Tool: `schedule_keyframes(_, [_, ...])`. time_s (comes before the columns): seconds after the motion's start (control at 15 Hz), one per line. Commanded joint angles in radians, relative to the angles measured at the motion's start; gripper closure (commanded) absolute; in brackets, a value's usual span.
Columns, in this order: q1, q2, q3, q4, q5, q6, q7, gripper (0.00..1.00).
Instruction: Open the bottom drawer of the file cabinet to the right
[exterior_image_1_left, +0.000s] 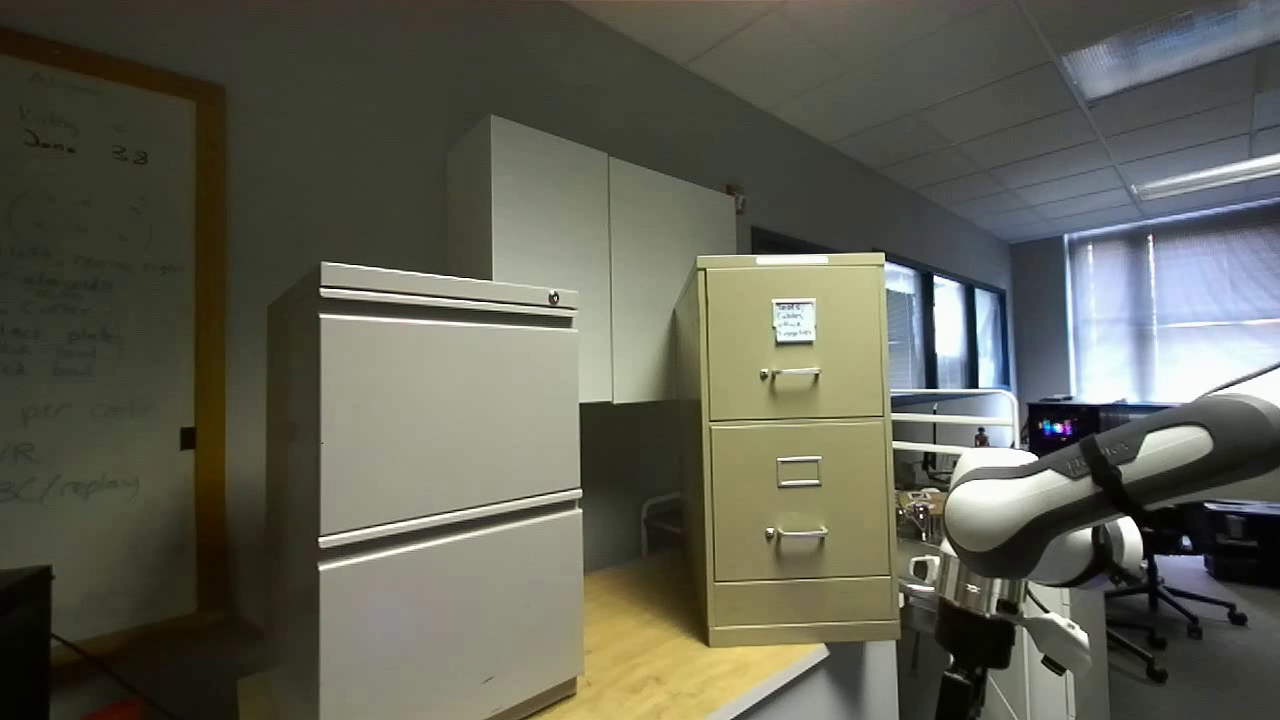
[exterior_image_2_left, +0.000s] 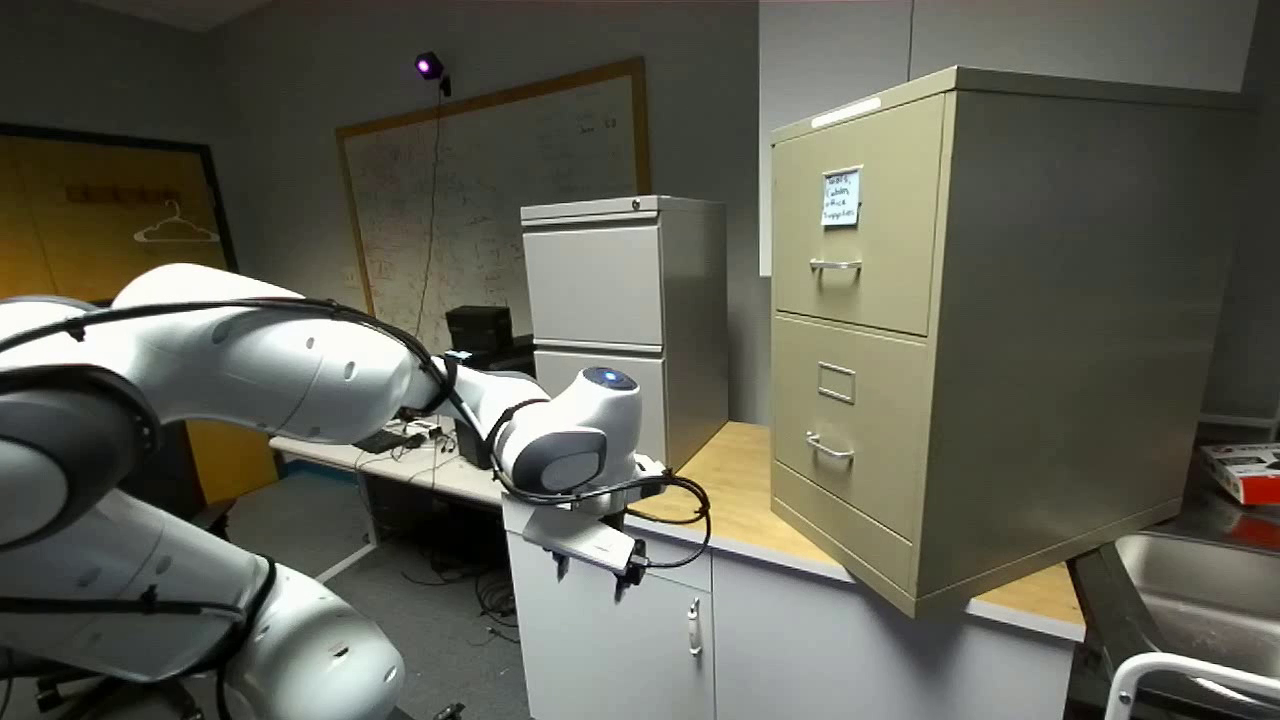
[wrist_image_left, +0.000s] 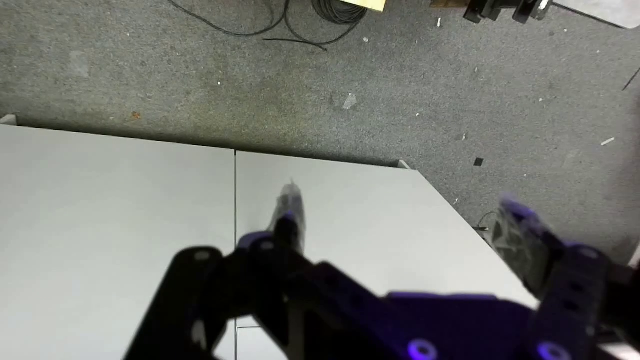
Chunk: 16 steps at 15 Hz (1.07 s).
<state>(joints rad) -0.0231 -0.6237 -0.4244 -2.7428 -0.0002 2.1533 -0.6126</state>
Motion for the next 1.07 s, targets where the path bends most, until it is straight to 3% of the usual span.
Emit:
schedule_keyframes(0.0, [-0.041, 0.022, 0.011, -0.001, 0.015, 0.039, -0.023, 0.00])
schedule_keyframes(0.47, [-0.053, 0.151, -0.024, 0.116, 0.083, 0.223, -0.011, 0.00])
schedule_keyframes(1.0, [0.000, 0.374, -0.126, 0.522, 0.489, 0.241, 0.025, 0.00])
